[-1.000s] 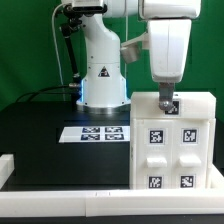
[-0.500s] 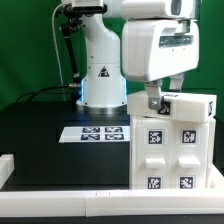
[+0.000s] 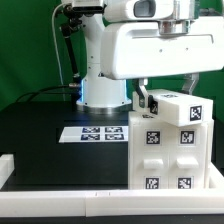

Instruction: Assemble cabinet

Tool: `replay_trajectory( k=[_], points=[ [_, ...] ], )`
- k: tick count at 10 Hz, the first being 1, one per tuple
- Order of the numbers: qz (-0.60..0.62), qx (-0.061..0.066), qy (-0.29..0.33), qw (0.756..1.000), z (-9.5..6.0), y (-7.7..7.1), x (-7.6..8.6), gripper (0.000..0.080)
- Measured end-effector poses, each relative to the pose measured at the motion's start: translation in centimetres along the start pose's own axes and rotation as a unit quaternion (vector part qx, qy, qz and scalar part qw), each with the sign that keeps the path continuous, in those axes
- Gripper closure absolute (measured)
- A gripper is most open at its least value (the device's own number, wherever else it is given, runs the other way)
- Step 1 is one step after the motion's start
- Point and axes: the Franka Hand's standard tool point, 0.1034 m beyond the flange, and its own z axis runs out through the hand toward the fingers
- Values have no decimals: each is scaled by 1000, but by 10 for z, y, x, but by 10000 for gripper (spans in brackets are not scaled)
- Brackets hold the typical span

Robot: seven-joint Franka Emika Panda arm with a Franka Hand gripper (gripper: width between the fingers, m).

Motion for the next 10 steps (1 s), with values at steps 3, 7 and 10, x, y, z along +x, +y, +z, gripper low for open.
replay_trajectory(
  k=[3, 7, 10],
  points=[
    [97, 0, 0, 995, 0, 0, 0, 238],
    [267, 1, 2, 964, 1, -3, 0, 238],
    [406, 2, 6, 914, 1, -9, 3, 238]
  ],
)
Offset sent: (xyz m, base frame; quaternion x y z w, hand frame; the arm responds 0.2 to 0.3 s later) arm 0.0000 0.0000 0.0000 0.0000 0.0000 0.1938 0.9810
